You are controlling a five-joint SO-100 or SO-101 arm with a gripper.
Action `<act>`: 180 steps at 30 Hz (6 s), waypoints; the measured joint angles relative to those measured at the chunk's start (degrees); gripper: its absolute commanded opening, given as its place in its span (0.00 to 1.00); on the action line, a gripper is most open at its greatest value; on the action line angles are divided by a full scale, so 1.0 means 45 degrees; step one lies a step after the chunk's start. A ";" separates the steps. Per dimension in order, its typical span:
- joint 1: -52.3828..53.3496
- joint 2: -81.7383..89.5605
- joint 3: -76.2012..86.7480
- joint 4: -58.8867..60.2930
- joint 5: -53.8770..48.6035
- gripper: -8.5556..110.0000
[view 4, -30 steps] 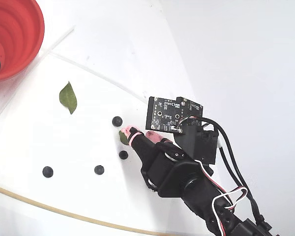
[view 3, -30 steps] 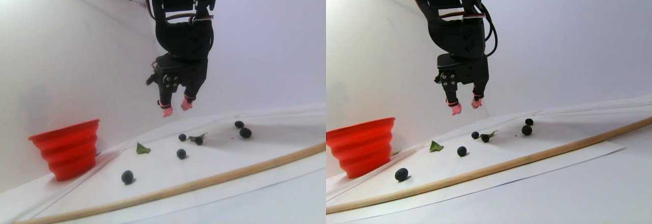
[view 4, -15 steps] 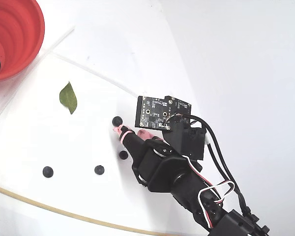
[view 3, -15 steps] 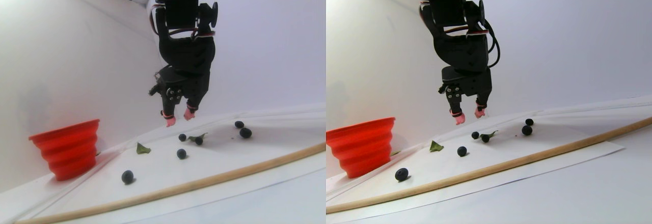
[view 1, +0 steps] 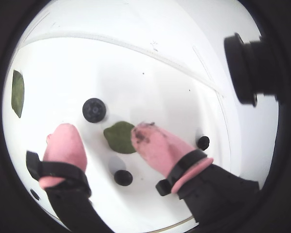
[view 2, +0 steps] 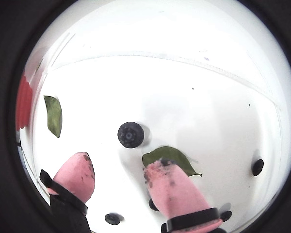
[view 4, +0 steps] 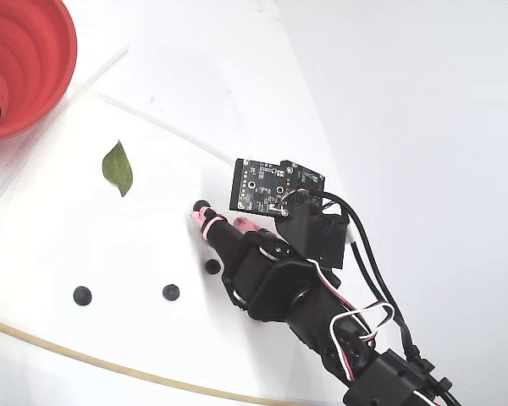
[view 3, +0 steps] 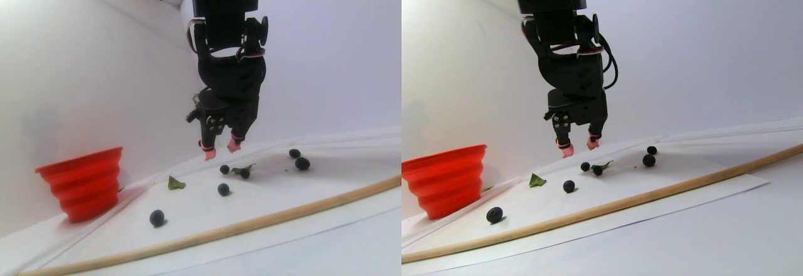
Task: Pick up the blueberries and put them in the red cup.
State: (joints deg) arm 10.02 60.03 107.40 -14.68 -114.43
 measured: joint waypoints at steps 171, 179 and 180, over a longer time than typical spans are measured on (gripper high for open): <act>-0.2695 0.0195 -0.0645 0.0059 0.1602 0.18; -0.3262 0.0195 -0.0645 0.0508 0.1895 0.18; -0.3320 0.0195 -0.0645 0.0586 0.1953 0.18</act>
State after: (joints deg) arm -4.92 60.91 104.50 -12.04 -105.64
